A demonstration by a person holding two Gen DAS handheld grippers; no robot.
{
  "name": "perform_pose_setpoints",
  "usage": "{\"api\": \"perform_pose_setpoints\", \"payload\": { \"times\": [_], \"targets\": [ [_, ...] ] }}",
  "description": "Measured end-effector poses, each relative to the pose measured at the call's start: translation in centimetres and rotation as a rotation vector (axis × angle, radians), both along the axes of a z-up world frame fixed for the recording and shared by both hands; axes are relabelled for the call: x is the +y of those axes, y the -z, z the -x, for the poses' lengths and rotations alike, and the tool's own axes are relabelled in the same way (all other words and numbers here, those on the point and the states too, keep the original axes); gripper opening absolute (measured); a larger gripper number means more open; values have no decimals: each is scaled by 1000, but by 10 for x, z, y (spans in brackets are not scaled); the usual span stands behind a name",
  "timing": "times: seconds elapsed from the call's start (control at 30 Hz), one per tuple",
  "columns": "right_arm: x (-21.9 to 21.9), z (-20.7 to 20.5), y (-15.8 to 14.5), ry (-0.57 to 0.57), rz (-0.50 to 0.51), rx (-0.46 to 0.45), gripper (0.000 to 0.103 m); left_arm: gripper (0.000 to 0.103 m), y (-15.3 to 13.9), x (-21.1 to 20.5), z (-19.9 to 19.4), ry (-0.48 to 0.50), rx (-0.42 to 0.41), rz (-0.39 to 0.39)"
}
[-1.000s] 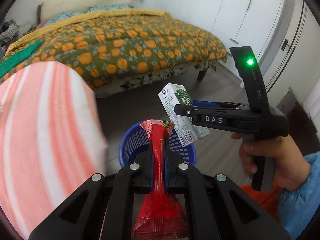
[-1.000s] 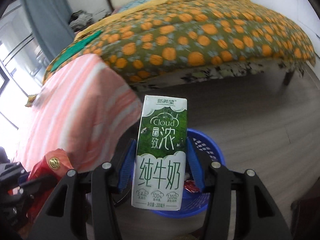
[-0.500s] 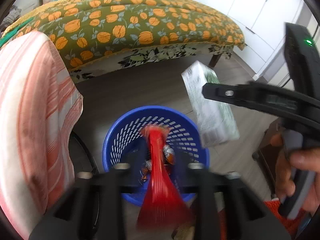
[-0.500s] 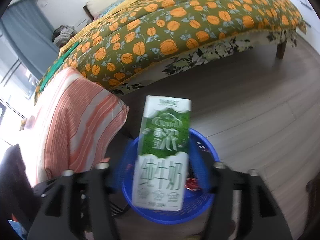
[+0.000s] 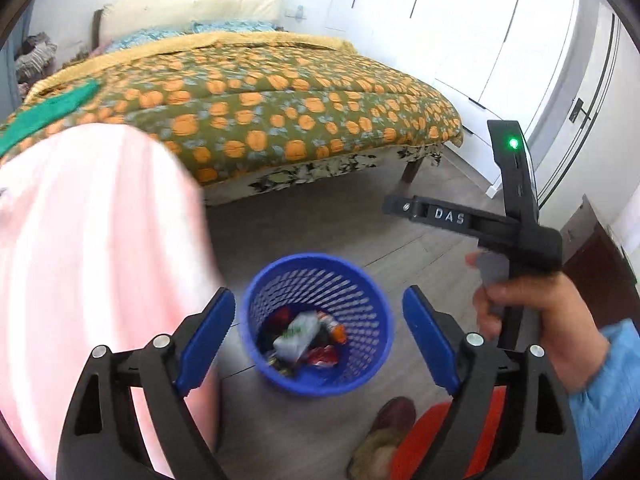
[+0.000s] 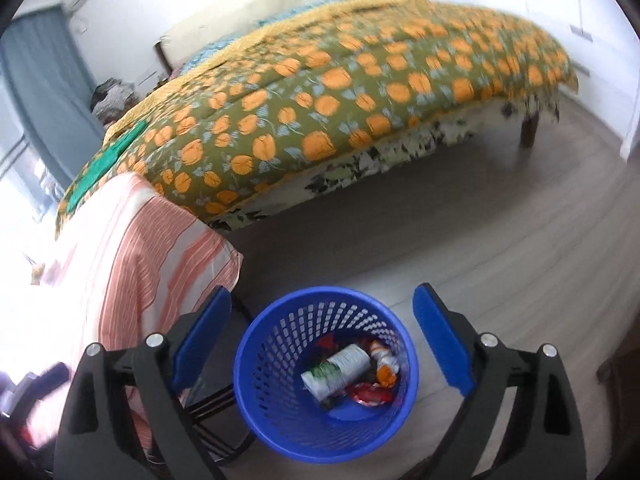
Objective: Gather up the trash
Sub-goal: 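Carry both items to the blue wastebasket and open both tools, then move both tools back over the table toward the remaining trash, then grasp the yellow-silver snack bag with the left tool and lift it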
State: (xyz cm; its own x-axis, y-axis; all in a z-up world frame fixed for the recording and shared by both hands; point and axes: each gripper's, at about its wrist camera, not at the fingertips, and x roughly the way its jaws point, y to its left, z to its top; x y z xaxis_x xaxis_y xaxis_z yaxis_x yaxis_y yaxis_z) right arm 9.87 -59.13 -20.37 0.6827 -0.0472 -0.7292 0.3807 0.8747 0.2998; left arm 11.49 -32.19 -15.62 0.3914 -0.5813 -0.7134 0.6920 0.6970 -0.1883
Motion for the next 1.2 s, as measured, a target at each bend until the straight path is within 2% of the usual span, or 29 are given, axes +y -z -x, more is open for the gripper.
{"api": "perform_pose_setpoints", "payload": {
  "times": [0.13,0.23,0.37,0.5,0.53,0.67,0.8,1.03,1.13,1.2],
  "targets": [
    [55,-1,-17,-142,158,-31,90,86,-5,63,-1,-59,-13,-48],
    [102,-4,-24,-247,215,-30,90,86,-6,122,-9,-137,-24,-82],
    [177,-14,-35,-385,206,-37,90,87,-3,196,-27,-257,-32,-127],
    [269,-31,-46,-551,205,-37,90,87,-2,266,-48,-394,-10,-119],
    [300,-41,-48,-604,203,-29,90,87,-3,280,-54,-427,-8,-119],
    [371,-73,-41,-701,212,7,90,87,-7,319,-74,-504,-4,-107],
    [400,-98,-21,-714,251,57,91,90,-18,345,-104,-563,-18,-94],
    [402,-100,-19,-719,260,63,92,90,-45,347,-185,-598,-105,-34],
    [404,-99,-19,-718,259,63,92,90,-43,338,-234,-630,-106,-51],
    [404,-100,-19,-719,259,63,92,90,-33,331,-264,-646,-78,-96]
  ]
}}
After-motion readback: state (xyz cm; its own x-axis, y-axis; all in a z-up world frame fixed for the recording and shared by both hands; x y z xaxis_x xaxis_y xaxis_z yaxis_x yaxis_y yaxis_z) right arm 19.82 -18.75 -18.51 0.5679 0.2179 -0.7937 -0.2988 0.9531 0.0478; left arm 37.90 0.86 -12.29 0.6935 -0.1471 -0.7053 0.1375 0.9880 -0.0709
